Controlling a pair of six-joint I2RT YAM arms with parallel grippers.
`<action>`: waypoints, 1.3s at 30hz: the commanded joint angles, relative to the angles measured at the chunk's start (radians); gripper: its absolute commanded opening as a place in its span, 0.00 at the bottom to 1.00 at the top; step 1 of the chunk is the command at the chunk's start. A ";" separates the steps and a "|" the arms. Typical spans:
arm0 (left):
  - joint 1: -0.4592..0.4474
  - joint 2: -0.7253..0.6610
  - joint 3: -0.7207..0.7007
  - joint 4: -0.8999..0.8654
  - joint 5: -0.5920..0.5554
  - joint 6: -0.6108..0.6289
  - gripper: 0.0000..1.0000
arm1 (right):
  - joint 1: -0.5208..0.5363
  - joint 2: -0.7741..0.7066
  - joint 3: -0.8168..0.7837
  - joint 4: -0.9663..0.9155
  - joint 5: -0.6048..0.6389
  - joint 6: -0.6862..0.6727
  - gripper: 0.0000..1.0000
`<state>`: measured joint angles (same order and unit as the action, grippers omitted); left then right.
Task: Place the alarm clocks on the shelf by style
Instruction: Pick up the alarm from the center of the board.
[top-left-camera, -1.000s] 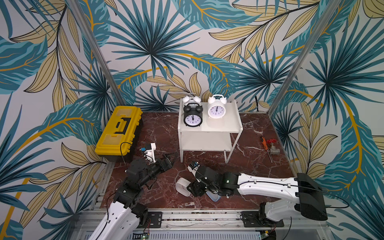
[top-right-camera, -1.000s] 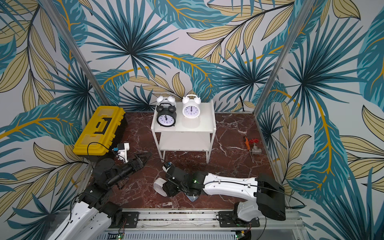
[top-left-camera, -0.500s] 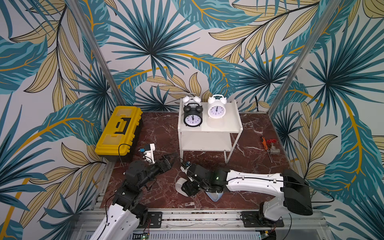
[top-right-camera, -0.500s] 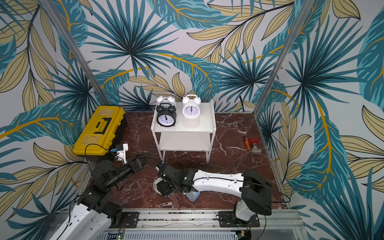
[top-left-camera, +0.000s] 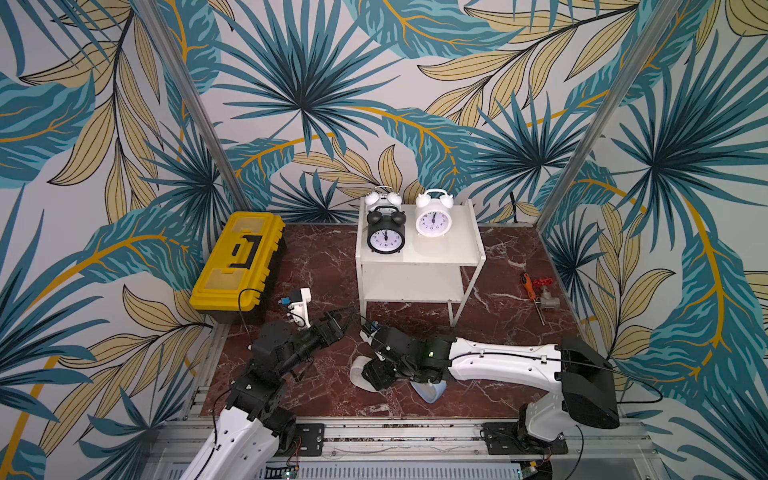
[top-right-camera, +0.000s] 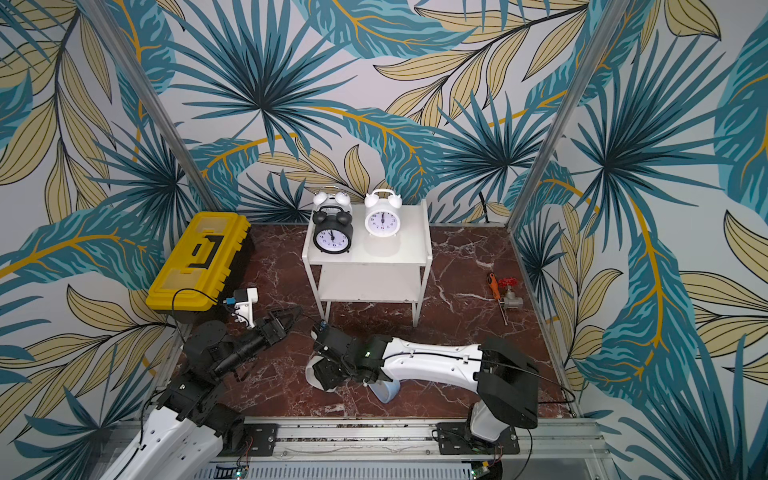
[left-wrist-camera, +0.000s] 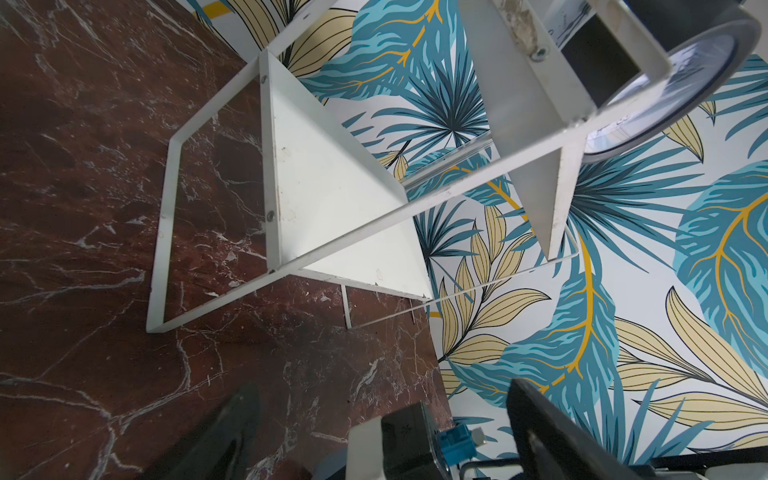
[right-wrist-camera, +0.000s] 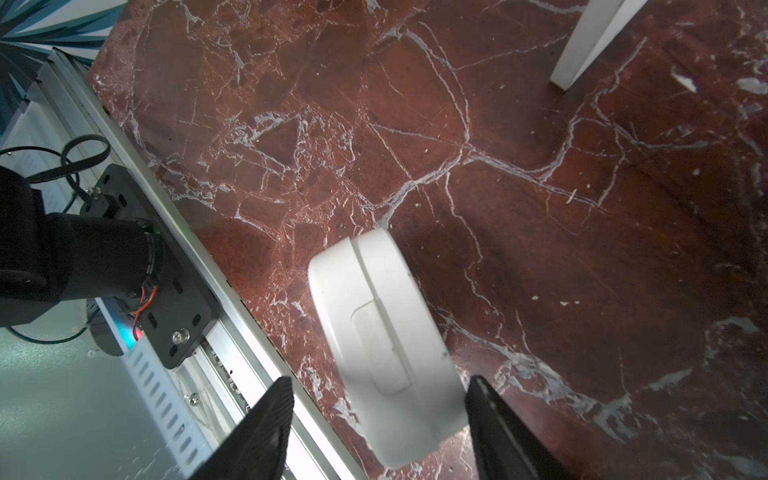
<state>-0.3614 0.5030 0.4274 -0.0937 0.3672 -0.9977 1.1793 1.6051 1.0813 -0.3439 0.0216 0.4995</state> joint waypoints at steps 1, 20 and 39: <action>0.007 -0.003 -0.030 0.020 0.012 0.007 0.95 | -0.005 0.014 0.005 -0.027 0.004 -0.012 0.67; 0.009 -0.019 -0.045 0.008 -0.001 0.018 0.95 | -0.006 0.007 0.013 -0.036 -0.044 -0.075 0.70; 0.009 -0.015 -0.044 0.032 0.012 0.018 0.95 | -0.045 0.085 0.049 -0.033 -0.124 -0.143 0.65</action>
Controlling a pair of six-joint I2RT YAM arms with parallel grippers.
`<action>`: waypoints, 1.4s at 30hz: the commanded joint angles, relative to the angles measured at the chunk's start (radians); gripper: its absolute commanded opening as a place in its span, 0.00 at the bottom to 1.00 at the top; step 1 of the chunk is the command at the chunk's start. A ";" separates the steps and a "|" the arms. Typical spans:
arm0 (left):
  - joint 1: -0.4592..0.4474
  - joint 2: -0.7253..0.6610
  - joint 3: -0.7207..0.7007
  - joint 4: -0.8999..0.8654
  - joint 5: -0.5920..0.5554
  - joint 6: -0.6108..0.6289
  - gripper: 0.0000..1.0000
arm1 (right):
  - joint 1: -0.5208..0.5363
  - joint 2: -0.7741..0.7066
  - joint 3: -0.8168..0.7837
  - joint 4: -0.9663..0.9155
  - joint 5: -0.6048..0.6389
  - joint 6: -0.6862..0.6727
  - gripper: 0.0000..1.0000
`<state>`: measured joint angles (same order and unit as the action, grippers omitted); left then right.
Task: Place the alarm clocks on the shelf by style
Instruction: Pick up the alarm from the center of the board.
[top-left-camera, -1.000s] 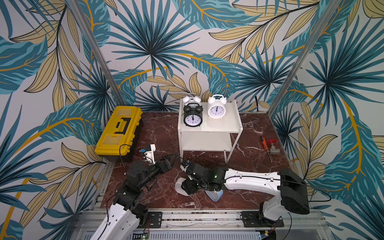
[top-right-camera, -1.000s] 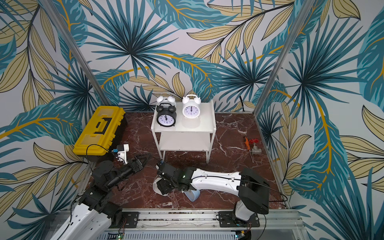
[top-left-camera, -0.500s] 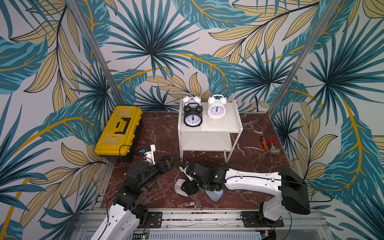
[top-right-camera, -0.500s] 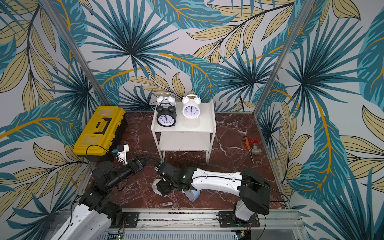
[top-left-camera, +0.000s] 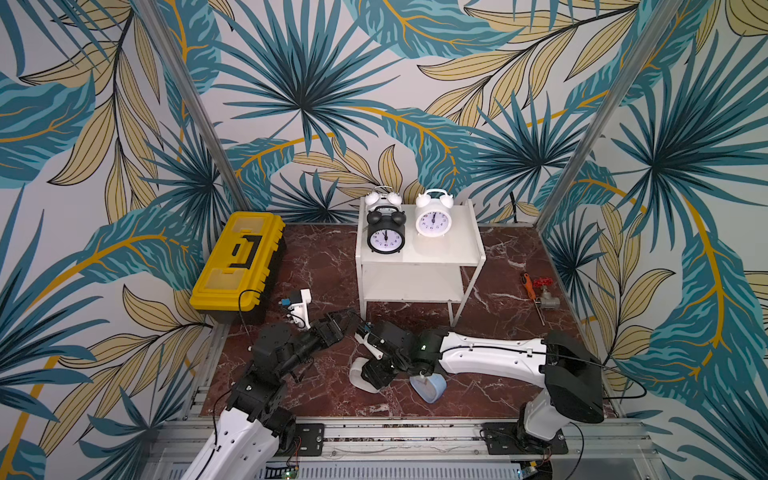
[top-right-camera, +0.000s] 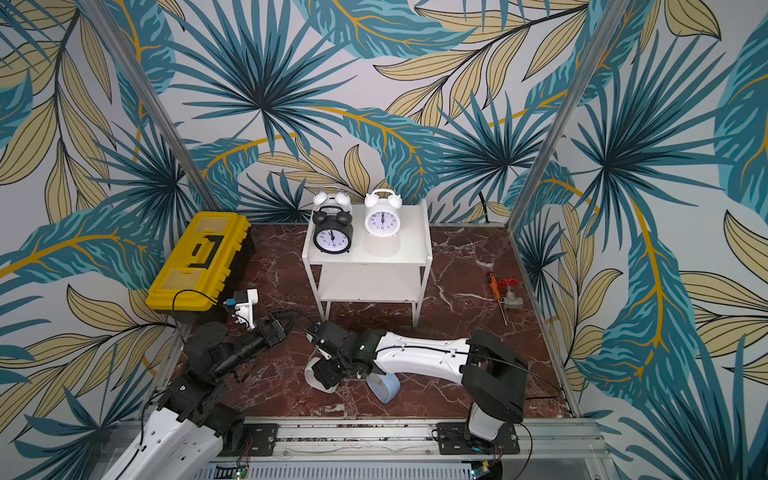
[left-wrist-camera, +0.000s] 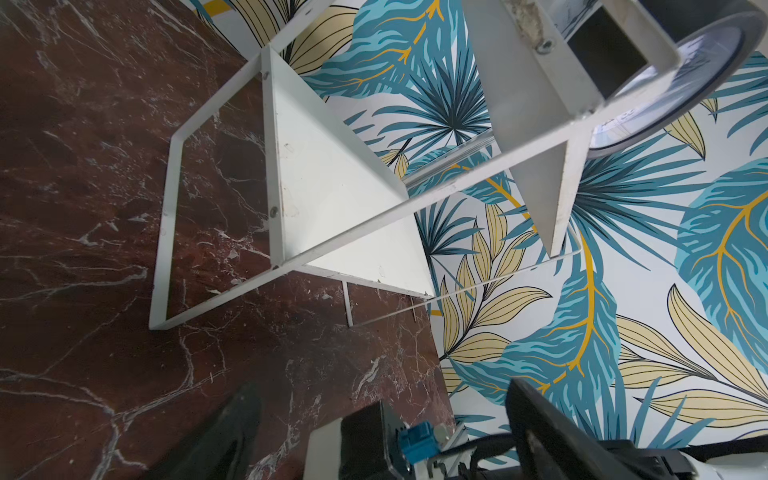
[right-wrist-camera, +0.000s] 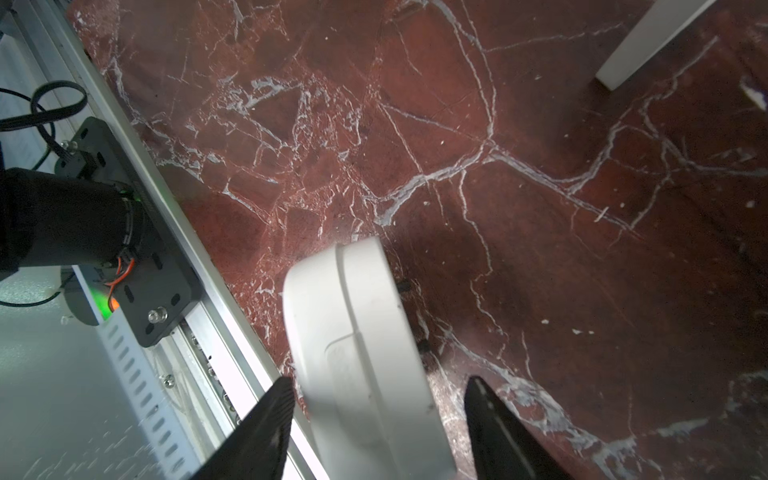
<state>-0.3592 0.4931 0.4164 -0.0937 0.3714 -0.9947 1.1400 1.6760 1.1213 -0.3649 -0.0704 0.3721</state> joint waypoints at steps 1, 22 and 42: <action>0.006 -0.005 -0.033 0.034 0.008 0.016 0.95 | -0.009 0.014 0.008 -0.012 -0.036 -0.017 0.64; 0.011 -0.001 -0.029 0.019 -0.009 0.018 0.96 | -0.023 -0.054 -0.050 0.045 -0.033 0.008 0.27; 0.013 0.145 -0.091 0.399 0.363 -0.076 0.96 | -0.192 -0.739 -0.495 0.552 -0.177 0.269 0.23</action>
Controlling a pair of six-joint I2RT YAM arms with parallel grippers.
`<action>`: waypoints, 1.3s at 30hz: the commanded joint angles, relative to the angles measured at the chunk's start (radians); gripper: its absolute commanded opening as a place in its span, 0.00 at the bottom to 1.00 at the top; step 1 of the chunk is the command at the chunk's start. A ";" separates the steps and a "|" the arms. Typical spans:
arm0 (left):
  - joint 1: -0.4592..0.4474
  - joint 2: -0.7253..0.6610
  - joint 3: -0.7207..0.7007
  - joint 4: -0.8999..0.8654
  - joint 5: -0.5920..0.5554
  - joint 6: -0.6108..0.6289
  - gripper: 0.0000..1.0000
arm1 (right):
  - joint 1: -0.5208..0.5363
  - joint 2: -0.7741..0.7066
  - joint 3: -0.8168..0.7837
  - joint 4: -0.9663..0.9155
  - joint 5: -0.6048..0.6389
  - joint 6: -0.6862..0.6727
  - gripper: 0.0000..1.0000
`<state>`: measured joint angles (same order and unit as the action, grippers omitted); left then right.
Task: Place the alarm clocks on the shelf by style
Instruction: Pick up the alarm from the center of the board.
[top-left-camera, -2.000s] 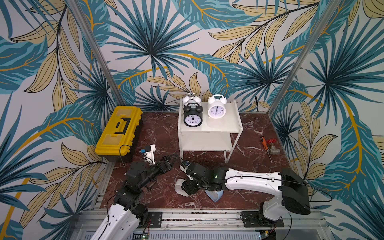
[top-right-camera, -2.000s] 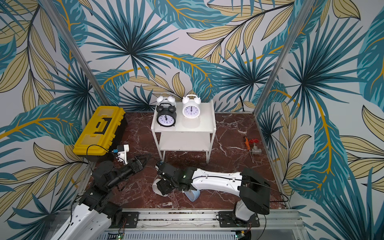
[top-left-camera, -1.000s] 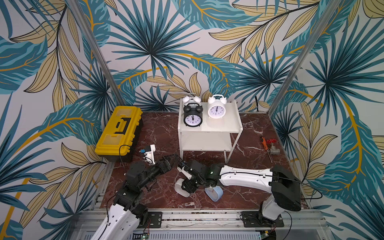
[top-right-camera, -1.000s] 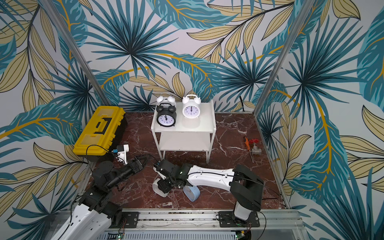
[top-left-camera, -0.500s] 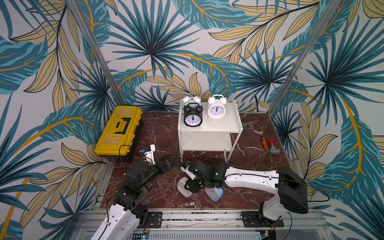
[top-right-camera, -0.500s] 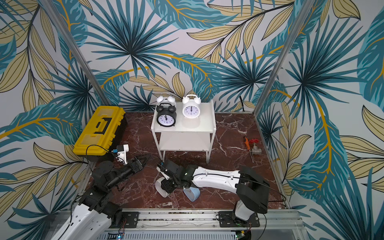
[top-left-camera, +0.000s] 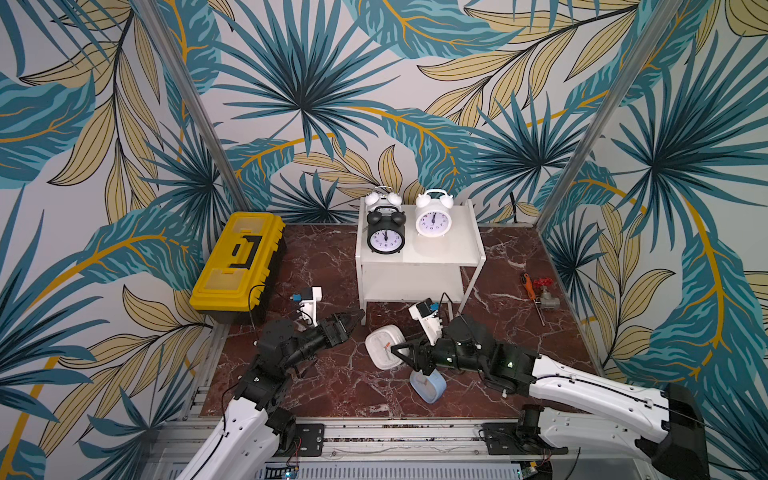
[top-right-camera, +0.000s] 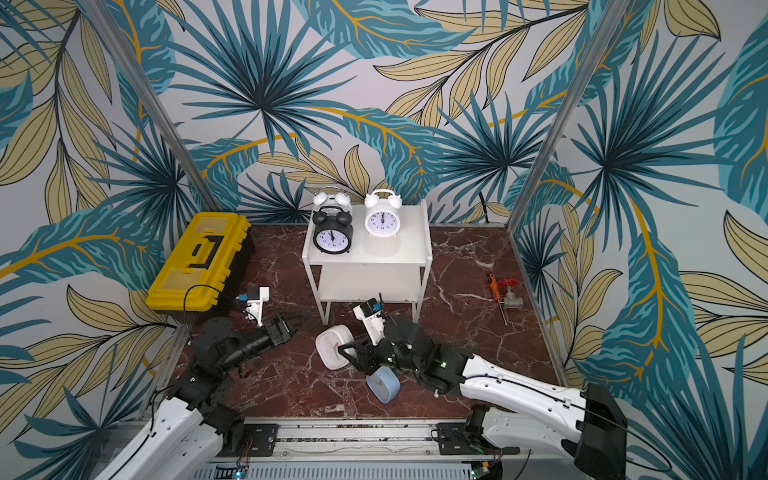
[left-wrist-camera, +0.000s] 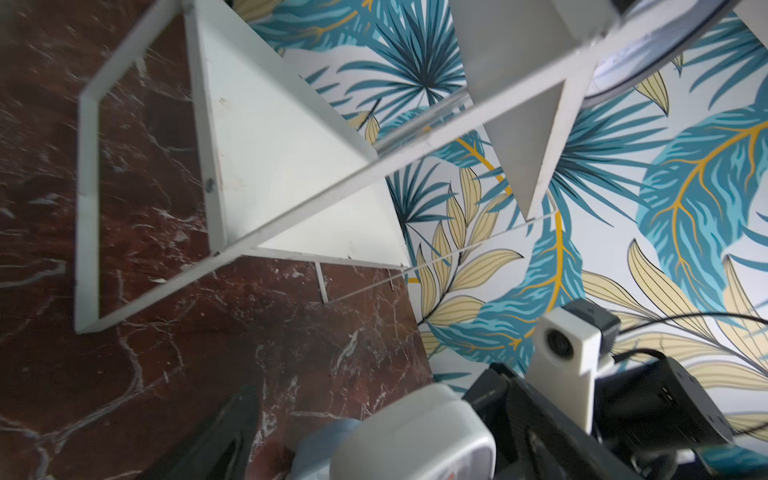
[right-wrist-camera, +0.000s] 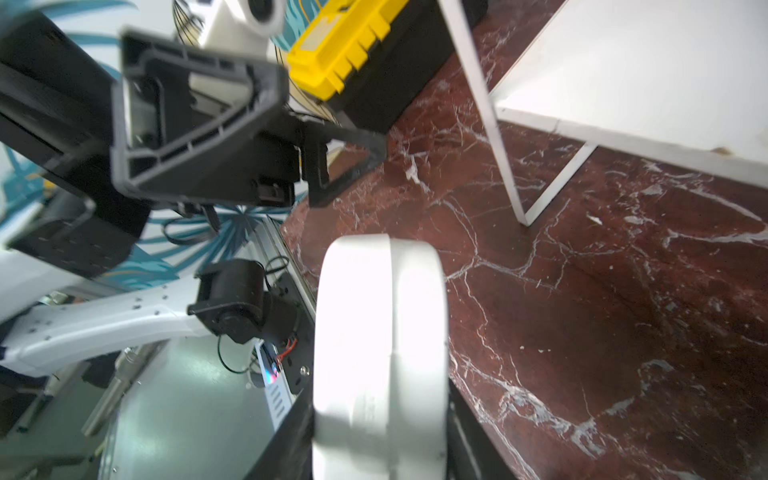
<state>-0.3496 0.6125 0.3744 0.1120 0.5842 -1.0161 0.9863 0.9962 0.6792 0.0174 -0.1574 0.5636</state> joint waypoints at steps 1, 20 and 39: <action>-0.001 0.037 -0.059 0.243 0.178 -0.076 0.96 | -0.063 -0.086 -0.075 0.194 -0.115 0.100 0.23; -0.130 0.245 -0.043 0.654 0.299 -0.155 0.69 | -0.176 -0.089 -0.095 0.358 -0.308 0.249 0.24; -0.130 0.207 -0.096 0.727 0.042 -0.224 0.29 | -0.202 -0.030 -0.063 0.370 -0.167 0.298 0.69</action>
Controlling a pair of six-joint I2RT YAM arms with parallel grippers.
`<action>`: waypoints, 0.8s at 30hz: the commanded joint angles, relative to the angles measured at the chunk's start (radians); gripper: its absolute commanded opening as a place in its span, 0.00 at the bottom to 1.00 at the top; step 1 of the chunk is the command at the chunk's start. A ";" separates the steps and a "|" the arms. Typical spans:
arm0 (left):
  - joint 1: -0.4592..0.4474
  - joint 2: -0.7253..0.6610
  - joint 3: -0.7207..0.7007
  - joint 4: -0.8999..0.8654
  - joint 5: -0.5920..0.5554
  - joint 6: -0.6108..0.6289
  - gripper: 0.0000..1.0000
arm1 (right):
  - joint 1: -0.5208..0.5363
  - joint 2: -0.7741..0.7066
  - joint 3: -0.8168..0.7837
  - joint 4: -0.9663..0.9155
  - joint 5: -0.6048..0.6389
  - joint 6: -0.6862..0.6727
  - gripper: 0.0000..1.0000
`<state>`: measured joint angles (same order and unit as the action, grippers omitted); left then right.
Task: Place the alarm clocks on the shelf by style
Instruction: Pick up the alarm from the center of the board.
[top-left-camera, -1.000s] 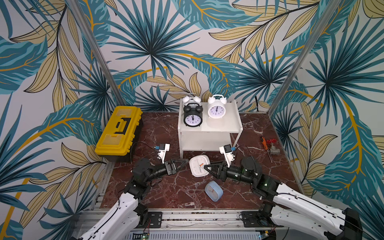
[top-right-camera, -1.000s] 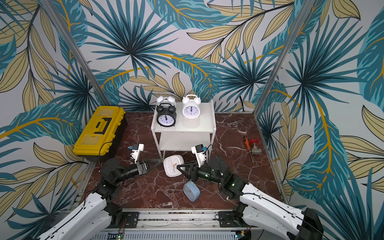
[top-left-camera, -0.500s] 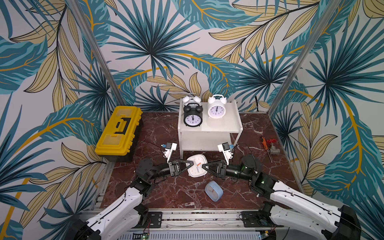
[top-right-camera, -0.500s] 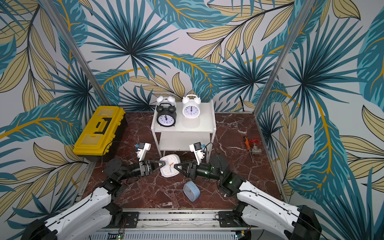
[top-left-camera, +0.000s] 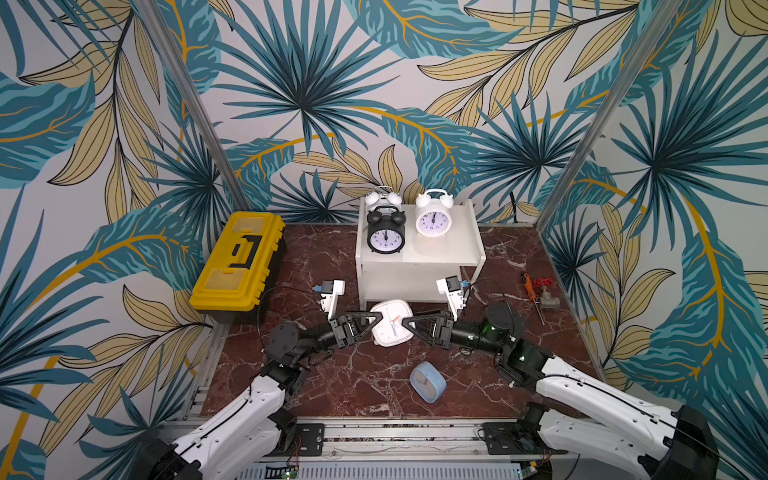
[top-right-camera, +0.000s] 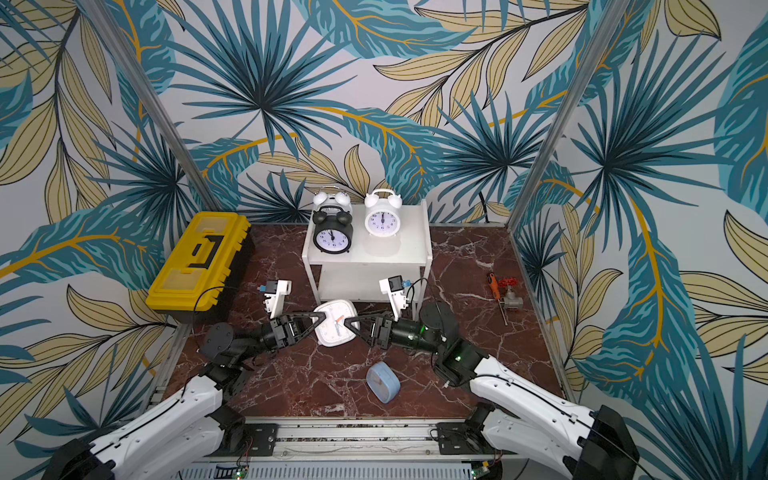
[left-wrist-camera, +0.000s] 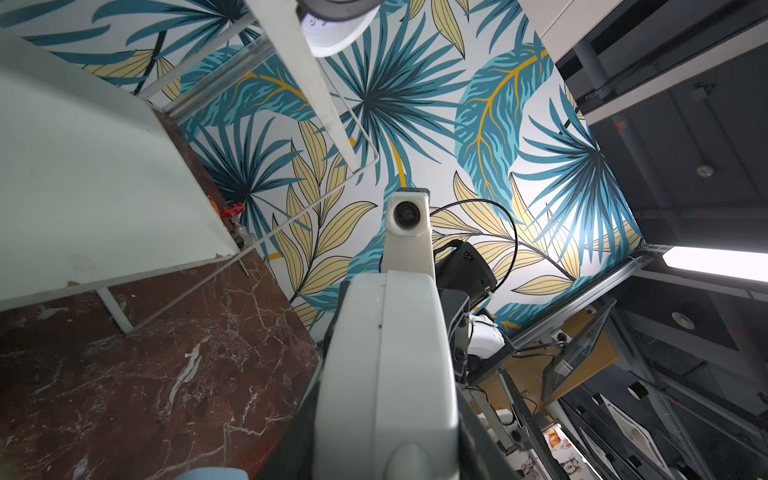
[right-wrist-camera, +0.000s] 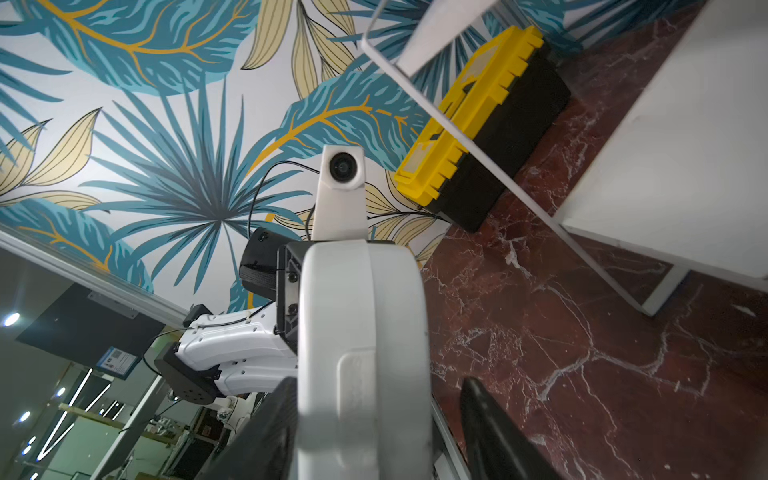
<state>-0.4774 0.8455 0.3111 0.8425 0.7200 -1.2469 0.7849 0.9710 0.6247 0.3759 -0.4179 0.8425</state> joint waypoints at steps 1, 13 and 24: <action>-0.002 -0.036 -0.037 -0.021 -0.121 0.009 0.29 | 0.005 -0.008 -0.031 0.058 0.123 0.035 0.70; -0.004 -0.092 -0.114 0.040 -0.289 -0.104 0.34 | 0.293 0.016 -0.207 0.466 0.652 0.025 0.85; -0.003 -0.099 -0.161 0.102 -0.310 -0.138 0.34 | 0.301 0.281 -0.105 0.644 0.548 0.076 0.75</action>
<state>-0.4774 0.7631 0.1696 0.8642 0.4232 -1.3746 1.0801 1.2274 0.4782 0.9333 0.1631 0.9058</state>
